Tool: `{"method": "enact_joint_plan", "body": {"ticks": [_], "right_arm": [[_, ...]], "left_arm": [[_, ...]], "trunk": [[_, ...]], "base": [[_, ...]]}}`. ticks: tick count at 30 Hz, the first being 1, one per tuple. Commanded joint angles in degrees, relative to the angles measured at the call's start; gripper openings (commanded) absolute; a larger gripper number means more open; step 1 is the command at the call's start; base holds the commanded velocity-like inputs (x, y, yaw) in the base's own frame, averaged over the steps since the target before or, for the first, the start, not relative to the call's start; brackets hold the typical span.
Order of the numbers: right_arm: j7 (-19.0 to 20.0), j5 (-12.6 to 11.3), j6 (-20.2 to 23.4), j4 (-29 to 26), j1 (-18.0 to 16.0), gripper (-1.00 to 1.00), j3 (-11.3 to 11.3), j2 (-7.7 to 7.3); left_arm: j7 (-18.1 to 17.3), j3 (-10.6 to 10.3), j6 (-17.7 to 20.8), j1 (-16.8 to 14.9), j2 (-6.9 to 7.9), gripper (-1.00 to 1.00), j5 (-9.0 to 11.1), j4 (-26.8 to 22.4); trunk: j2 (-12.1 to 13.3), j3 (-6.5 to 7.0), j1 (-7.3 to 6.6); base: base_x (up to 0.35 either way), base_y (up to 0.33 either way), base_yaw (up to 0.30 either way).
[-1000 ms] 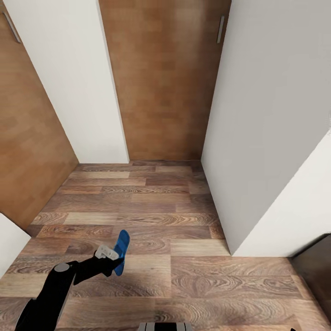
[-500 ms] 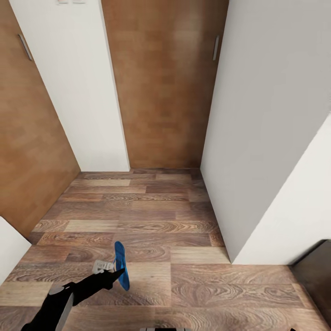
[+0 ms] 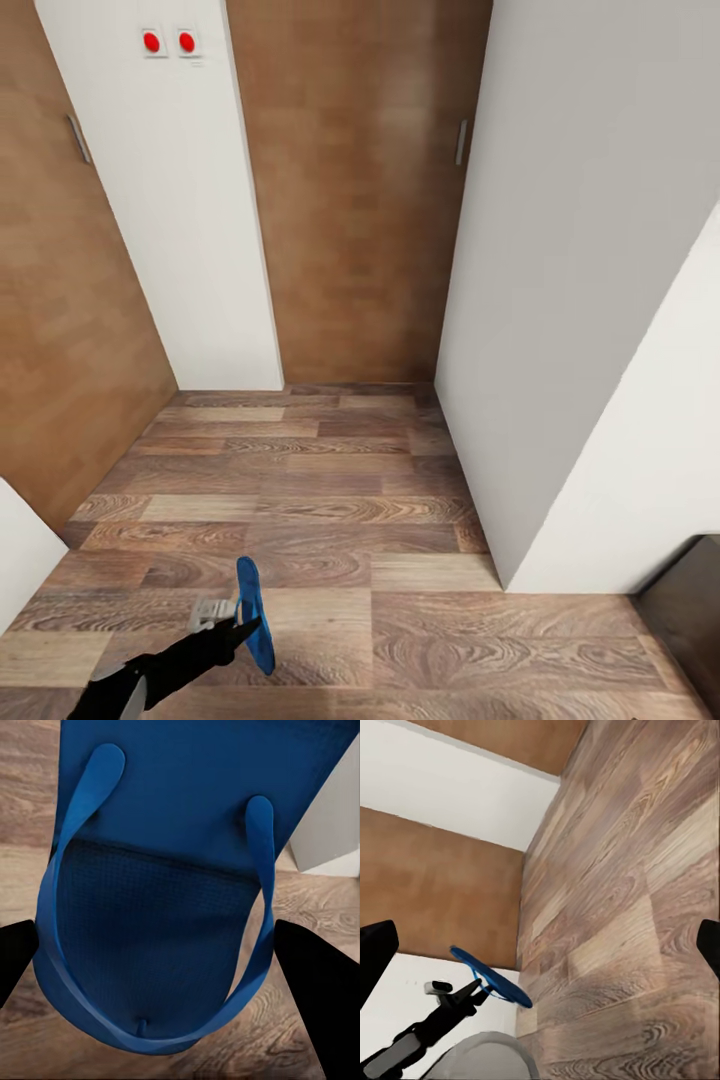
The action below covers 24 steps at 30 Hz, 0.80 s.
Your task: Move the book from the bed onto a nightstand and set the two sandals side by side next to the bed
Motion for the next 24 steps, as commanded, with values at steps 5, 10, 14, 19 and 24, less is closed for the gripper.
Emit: {"method": "enact_joint_plan", "body": {"ticks": [5,10,14,19,24], "right_arm": [[0.2,-0.1,-7.8,4.1,0.0,1.00,-0.1,0.04],[0.2,0.0,-9.4,5.2,0.0,1.00,0.0,0.09],[-3.7,0.0,-9.6,5.5,0.0,1.00,0.0,0.10],[-30.7,1.8,-9.8,4.8,0.0,1.00,0.1,0.10],[-33.8,4.0,-9.9,4.7,0.0,1.00,0.0,0.10]], "left_arm": [[-0.2,1.7,-1.8,0.0,-0.25,-1.00,0.1,2.1],[-0.2,1.9,-2.4,0.0,-0.32,-1.00,0.0,3.8],[-0.2,1.9,-2.5,0.0,-0.39,-1.00,-0.1,4.3],[-0.1,1.8,-2.5,0.0,-0.42,-1.00,-0.1,4.4],[-0.2,1.8,-2.5,0.0,-0.41,-1.00,-0.1,4.4]], "trunk": [[0.0,1.07,-0.14],[0.1,2.18,-0.27],[0.2,3.07,-0.37],[0.2,4.17,-0.50],[0.3,5.28,-0.63]], "base": [[0.000,0.000,0.000],[0.000,0.000,0.000],[0.000,0.000,0.000],[0.000,0.000,0.000],[0.000,0.000,0.000]]}}
